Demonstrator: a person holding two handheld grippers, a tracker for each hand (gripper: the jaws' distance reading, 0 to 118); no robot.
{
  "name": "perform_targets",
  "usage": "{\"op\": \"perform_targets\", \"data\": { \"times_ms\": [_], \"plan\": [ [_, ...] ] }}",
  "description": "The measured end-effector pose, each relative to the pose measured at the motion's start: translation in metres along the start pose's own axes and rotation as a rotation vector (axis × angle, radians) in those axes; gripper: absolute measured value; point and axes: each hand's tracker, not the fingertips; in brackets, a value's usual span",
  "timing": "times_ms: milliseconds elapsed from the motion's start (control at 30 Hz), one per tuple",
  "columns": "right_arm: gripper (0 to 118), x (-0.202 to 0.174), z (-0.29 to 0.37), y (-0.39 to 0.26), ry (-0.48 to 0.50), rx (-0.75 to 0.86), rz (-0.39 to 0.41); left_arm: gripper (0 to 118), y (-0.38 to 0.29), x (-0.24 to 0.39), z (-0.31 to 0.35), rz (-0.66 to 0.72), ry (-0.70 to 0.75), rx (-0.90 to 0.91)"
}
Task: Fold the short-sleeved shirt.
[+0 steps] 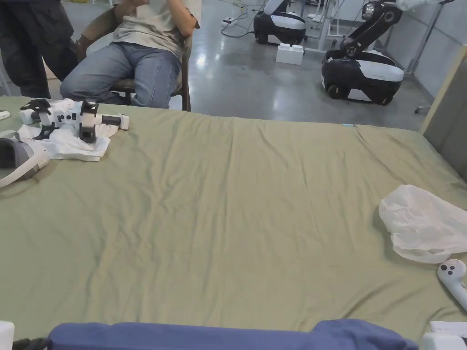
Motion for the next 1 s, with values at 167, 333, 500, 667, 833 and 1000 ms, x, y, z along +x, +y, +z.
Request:
{"op": "perform_targets", "data": {
  "times_ms": [167, 333, 500, 667, 833, 1000],
  "plan": [
    [2, -0.003, -0.036, -0.031, -0.004, -0.068, -0.027, 1, -0.028, -0.002, -0.021, -0.009, 0.027, -0.065],
    [11, -0.009, -0.048, -0.038, -0.003, -0.050, -0.052, 13, -0.027, -0.004, -0.029, -0.002, 0.067, -0.044],
    [67, -0.018, -0.025, -0.023, -0.171, -0.009, -0.002, 57, -0.012, 0.034, -0.014, -0.022, 0.141, 0.018],
    [69, -0.035, 0.015, 0.006, -0.228, 0.253, -0.058, 69, 0.020, 0.056, -0.006, 0.040, 0.133, 0.185],
    [69, -0.060, 0.026, 0.044, -0.129, 0.461, -0.123, 69, 0.054, 0.086, -0.007, 0.004, 0.151, 0.349],
    [69, -0.093, 0.029, 0.083, -0.058, 0.680, -0.156, 66, 0.092, 0.127, 0.008, -0.012, 0.183, 0.512]
  ]
}}
